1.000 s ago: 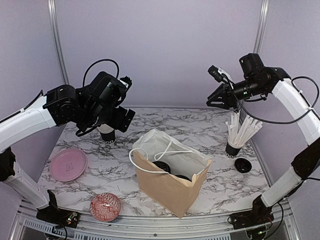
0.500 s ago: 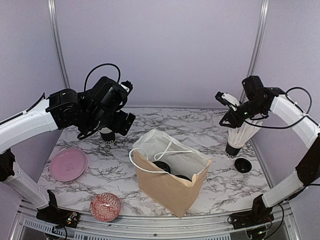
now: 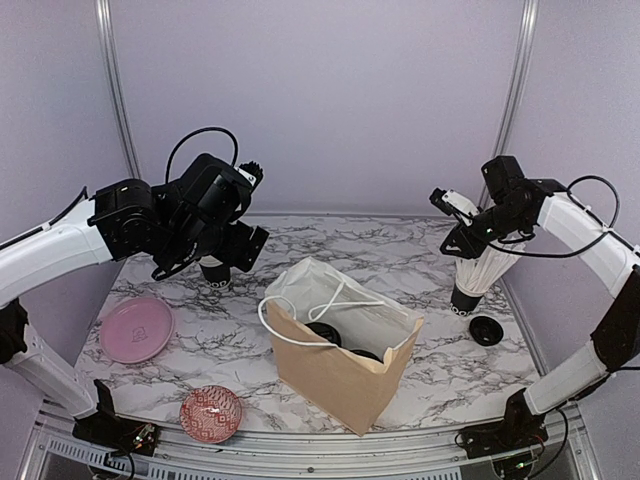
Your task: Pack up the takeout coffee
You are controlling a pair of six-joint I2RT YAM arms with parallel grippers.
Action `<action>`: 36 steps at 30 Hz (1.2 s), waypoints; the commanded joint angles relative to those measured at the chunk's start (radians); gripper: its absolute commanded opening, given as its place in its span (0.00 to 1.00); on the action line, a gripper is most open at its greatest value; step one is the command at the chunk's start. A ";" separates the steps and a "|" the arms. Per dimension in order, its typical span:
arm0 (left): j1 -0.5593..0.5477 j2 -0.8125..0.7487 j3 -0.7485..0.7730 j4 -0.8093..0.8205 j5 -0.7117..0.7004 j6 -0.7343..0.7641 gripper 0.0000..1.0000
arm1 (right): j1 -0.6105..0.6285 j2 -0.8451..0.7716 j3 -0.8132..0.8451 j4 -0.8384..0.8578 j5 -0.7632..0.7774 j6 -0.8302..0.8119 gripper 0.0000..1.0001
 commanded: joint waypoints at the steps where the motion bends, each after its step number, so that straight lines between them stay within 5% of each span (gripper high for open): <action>1: 0.006 -0.014 -0.005 0.017 0.000 0.007 0.99 | -0.004 -0.027 -0.006 0.018 0.025 0.012 0.31; 6: 0.006 -0.014 -0.009 0.016 0.009 0.004 0.99 | -0.004 -0.027 -0.016 0.024 0.041 0.005 0.24; 13: 0.006 -0.013 -0.008 0.016 0.012 0.008 0.99 | -0.004 -0.050 0.013 0.004 -0.001 0.010 0.00; 31: 0.009 0.050 0.127 0.012 0.021 0.034 0.99 | -0.001 -0.149 0.486 -0.272 -0.637 -0.022 0.00; 36: 0.009 0.052 0.145 0.015 0.020 0.029 0.99 | 0.087 -0.135 0.545 -0.246 -0.816 -0.065 0.00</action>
